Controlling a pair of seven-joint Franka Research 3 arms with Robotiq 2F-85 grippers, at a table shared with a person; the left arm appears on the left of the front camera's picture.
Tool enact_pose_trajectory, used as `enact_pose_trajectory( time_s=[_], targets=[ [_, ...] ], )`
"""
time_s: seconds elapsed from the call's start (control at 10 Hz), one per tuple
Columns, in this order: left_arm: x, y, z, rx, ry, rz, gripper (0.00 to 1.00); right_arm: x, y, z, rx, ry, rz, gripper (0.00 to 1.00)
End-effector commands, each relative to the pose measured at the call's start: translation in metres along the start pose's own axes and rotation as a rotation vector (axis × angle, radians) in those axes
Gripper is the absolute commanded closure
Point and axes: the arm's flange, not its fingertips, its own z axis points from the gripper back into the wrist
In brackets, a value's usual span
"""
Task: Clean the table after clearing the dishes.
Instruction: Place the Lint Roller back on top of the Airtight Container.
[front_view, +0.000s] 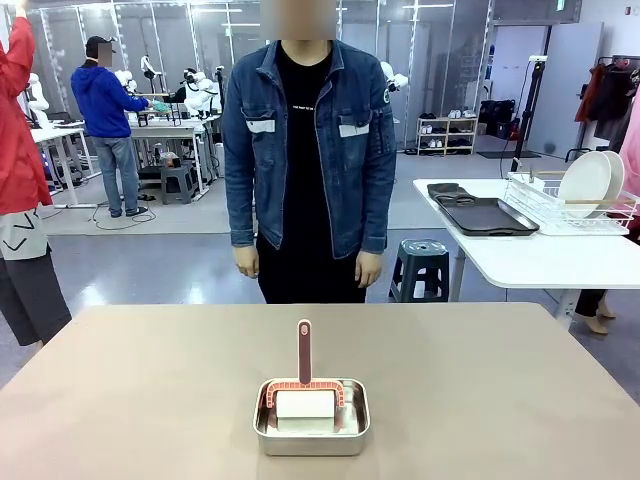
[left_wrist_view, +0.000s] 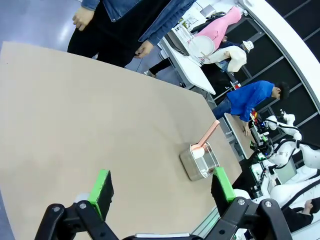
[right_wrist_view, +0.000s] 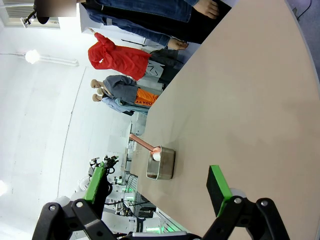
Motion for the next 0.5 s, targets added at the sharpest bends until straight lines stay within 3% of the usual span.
enact_pose_trajectory(
  time_s=[0.0, 0.4],
  targets=[
    [0.0002, -0.0012, 0.0024, 0.002, 0.003, 0.017, 0.00, -0.0025, 0.0031, -0.0011, 0.003, -0.009, 0.010, 0.00],
    [0.0002, -0.0012, 0.0024, 0.002, 0.003, 0.017, 0.00, -0.0025, 0.0031, -0.0011, 0.003, -0.009, 0.010, 0.00]
  ],
)
